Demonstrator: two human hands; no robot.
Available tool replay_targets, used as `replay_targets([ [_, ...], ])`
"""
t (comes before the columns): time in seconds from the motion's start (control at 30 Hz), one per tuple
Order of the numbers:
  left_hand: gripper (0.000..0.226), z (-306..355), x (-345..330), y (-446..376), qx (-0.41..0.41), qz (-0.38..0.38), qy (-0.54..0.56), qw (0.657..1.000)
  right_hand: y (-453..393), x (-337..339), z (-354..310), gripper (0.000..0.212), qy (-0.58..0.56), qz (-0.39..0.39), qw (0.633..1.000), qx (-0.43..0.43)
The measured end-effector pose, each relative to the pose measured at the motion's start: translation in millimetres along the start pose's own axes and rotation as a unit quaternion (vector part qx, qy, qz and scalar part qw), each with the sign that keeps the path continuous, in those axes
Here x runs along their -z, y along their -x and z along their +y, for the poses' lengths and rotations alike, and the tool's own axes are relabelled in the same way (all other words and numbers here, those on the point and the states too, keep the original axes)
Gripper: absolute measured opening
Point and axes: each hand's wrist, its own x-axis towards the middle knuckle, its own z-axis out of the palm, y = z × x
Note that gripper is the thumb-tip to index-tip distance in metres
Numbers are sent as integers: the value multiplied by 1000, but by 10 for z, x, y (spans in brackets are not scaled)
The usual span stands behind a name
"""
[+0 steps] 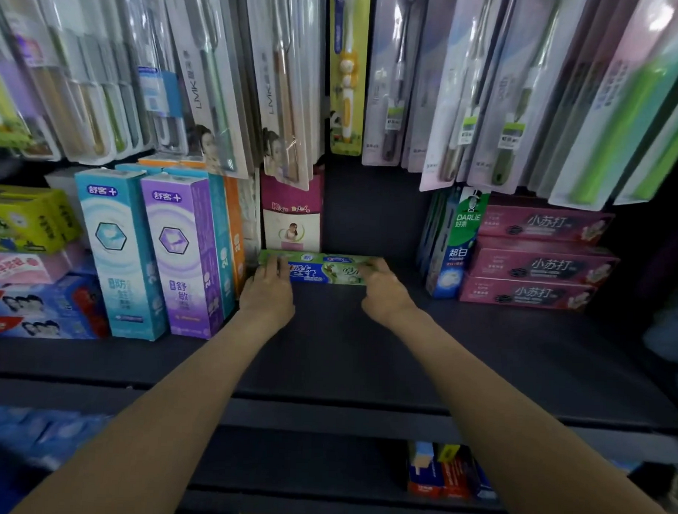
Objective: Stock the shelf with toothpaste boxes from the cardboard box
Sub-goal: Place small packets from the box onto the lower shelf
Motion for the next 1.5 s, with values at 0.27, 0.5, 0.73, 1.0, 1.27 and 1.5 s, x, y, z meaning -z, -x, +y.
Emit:
replay_targets([
  [0.27, 68, -40, -7, 176, -17, -20, 99, 995, 3, 30, -2, 68, 2, -28, 999, -25],
  [0.5, 54, -54, -8, 486, -92, 20, 98, 991, 186, -7, -66, 59, -11, 22, 1000, -7],
  [0.73, 35, -23, -173, 1263, -224, 185, 243, 925, 1032, -135, -140, 34, -115, 131, 970, 168],
  [1.0, 35, 5, -1740, 2678, -330, -56, 235, 913, 2698, -1347, 603, 36, -93, -64, 989, 95],
  [1.27, 41, -246, -3441, 3245, -180, -356, 124, 908, 3411, -3579, 1311, 35, -41, -343, 930, -123],
  [1.5, 32, -446, -4109, 3418, -102, -403, 98, 904, 3340, -4584, 1498, 59, 160, -412, 896, 53],
])
